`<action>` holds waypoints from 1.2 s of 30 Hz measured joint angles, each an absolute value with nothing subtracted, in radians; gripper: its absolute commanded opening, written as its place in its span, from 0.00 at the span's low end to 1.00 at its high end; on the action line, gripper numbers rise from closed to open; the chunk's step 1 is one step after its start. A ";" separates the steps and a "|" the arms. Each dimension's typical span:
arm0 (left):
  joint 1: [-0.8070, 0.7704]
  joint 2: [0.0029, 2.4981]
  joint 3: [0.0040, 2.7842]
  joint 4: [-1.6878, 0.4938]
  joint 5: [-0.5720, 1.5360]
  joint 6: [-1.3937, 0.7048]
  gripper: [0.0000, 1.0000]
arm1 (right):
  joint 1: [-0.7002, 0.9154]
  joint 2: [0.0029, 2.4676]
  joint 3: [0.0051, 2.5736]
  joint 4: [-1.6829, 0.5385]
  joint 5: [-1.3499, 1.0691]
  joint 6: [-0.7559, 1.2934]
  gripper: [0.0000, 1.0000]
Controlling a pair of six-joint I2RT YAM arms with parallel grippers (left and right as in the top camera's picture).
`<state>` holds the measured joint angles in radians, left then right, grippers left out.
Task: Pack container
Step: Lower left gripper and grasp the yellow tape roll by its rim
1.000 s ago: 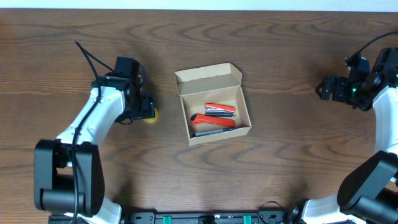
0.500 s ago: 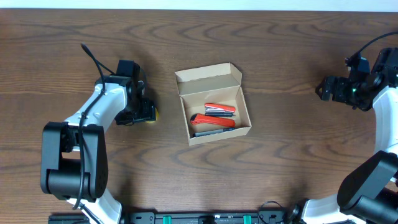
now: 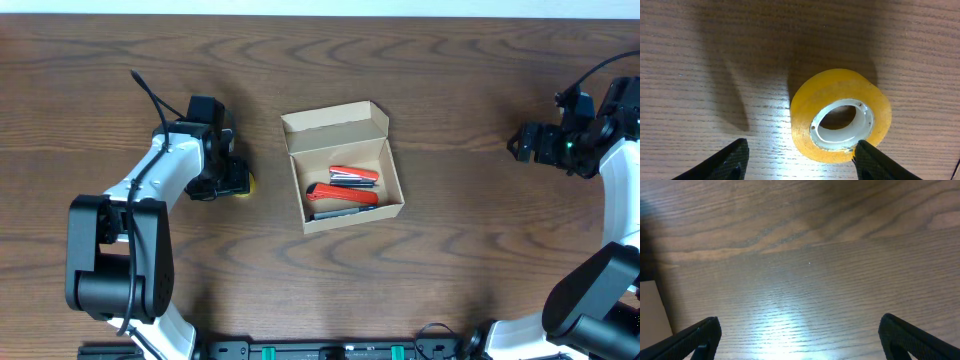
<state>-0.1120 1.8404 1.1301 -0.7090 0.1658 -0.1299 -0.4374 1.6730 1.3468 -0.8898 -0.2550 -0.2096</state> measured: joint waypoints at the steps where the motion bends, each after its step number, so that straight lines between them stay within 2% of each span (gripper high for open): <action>1: -0.112 1.840 1.131 -0.709 0.166 -0.130 0.71 | -0.437 1.673 1.347 -0.889 -0.255 -0.210 0.98; 5: -0.112 1.840 1.134 -0.707 0.164 -0.126 0.77 | -0.437 1.673 1.347 -0.890 -0.255 -0.210 0.98; 36: -0.112 1.847 1.174 -0.701 0.075 -0.103 0.77 | -0.437 1.673 1.347 -0.900 -0.236 -0.210 0.98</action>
<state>-0.1123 1.8469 1.1744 -0.7013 0.0753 -0.1032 -0.4374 1.6730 1.3468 -0.9001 -0.2356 -0.2096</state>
